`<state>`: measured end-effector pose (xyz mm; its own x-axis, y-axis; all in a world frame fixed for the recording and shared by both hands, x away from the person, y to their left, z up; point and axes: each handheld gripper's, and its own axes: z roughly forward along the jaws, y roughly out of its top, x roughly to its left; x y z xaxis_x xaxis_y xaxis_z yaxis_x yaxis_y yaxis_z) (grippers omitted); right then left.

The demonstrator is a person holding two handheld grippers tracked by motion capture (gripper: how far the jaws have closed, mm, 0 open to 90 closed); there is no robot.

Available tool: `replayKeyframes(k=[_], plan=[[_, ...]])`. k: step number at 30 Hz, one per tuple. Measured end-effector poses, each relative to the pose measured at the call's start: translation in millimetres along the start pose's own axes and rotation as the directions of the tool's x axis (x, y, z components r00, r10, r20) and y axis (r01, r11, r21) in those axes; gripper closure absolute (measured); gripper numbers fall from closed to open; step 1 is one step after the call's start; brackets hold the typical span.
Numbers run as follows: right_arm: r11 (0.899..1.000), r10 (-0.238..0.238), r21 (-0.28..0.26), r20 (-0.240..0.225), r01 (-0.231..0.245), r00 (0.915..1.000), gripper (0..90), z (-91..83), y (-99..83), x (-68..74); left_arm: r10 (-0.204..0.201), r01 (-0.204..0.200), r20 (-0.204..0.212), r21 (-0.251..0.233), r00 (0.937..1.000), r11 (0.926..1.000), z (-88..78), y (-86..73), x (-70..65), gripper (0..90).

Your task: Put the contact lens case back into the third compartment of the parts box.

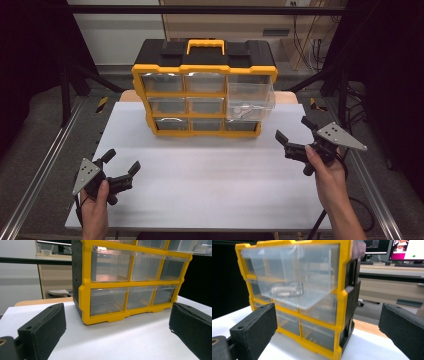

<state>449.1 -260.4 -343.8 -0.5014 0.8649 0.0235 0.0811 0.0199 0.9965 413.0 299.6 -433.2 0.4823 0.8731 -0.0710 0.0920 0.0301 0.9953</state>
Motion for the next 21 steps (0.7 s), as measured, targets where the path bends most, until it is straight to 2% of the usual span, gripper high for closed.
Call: replayKeyframes(k=[9, 21], plan=[[1.000, -0.003, 0.022, -0.004, 0.003, 1.0000, 3.1, -10.4, -29.8, -1.5, 0.001, -0.001, 0.002, -0.002, 1.0000, 1.0000, -0.3, 0.3, 0.0, 0.7], [0.997, 0.042, 0.069, 0.015, -0.043, 0.9990, 3.4, -24.7, -68.3, -6.0, 0.006, -0.006, 0.001, 0.001, 1.0000, 1.0000, -0.4, 0.4, -0.1, 0.7]])
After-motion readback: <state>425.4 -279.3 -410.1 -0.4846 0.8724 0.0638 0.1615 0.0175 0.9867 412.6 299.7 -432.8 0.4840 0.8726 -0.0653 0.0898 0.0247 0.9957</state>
